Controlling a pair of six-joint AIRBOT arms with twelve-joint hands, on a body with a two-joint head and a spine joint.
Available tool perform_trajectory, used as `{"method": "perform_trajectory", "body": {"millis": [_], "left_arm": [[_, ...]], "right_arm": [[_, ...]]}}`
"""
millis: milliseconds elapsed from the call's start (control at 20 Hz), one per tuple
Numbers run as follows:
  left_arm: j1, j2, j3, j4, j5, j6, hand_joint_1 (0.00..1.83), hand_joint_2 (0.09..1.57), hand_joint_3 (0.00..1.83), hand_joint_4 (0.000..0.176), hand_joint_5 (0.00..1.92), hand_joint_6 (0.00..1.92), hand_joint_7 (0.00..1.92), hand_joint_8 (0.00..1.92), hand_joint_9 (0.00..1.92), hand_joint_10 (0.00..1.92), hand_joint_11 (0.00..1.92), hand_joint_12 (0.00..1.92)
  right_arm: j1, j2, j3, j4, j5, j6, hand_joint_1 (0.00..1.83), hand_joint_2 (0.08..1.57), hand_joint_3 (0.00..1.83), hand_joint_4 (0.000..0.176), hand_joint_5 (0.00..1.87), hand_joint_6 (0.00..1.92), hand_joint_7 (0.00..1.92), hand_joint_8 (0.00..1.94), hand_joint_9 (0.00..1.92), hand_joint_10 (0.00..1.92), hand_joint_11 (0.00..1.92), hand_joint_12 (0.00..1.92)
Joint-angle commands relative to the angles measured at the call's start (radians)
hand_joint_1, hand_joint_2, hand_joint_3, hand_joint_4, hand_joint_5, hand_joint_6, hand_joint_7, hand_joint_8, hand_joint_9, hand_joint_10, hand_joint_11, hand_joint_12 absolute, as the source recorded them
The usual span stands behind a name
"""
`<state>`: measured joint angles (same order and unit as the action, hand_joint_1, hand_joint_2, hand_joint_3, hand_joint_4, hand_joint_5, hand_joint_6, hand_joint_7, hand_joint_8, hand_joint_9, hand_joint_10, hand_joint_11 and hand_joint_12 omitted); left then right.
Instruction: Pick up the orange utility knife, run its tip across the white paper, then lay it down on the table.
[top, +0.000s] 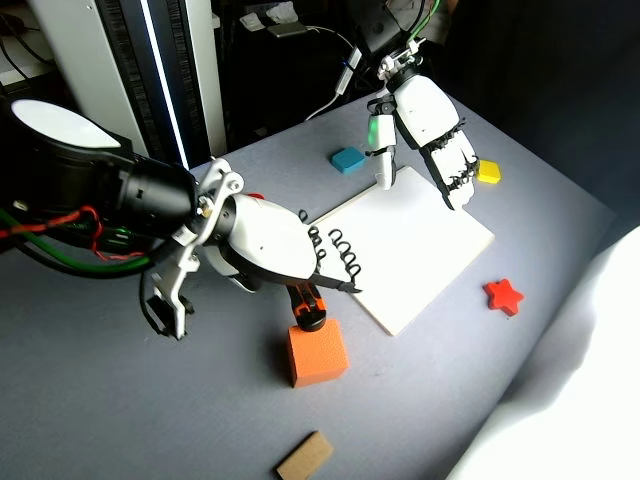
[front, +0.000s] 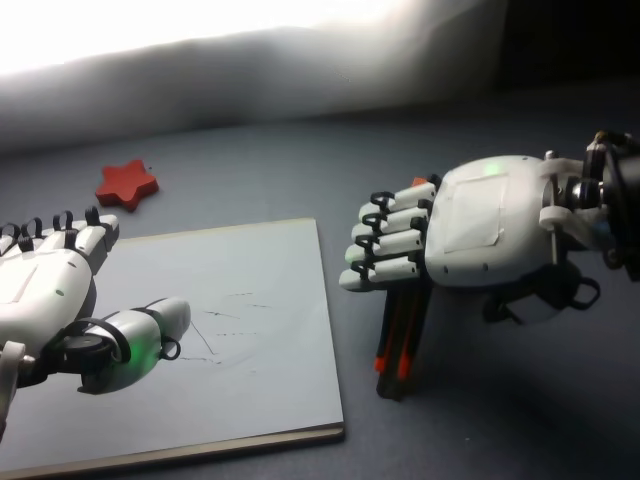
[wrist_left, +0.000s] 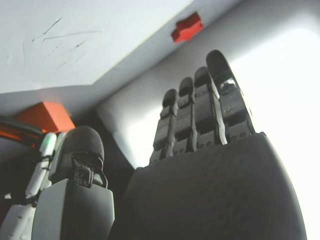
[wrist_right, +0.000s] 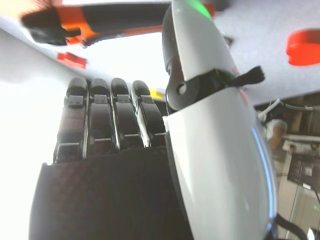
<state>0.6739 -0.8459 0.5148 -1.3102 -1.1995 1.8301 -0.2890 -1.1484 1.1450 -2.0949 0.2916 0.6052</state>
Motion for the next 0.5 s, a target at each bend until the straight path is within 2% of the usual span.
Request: {"method": "perform_trajectory", "body": {"millis": [0,250,450], "left_arm": [[-0.012,0.007,0.001,0.072,-0.076,0.001,0.11,1.29,0.0,0.0,0.08,0.01,0.12,0.0,0.13,0.0,0.0,0.84],[-0.009,0.006,0.002,0.071,-0.076,0.006,0.17,1.28,0.0,0.0,0.08,0.0,0.12,0.01,0.13,0.01,0.0,0.81],[-0.007,0.005,0.007,0.072,-0.076,0.01,0.09,1.3,0.0,0.0,0.05,0.0,0.1,0.0,0.11,0.0,0.0,0.75]], "right_arm": [[0.006,-0.007,0.002,0.018,-0.029,0.0,1.2,1.07,0.0,0.0,0.0,0.0,0.0,0.0,0.0,0.0,0.0,0.0],[-0.011,-0.075,0.055,0.018,-0.055,-0.007,1.22,1.07,0.0,0.0,0.0,0.0,0.0,0.0,0.0,0.0,0.0,0.0],[-0.012,-0.125,0.108,0.018,-0.049,-0.004,1.21,1.08,0.0,0.0,0.0,0.0,0.0,0.0,0.0,0.0,0.0,0.0]]}}
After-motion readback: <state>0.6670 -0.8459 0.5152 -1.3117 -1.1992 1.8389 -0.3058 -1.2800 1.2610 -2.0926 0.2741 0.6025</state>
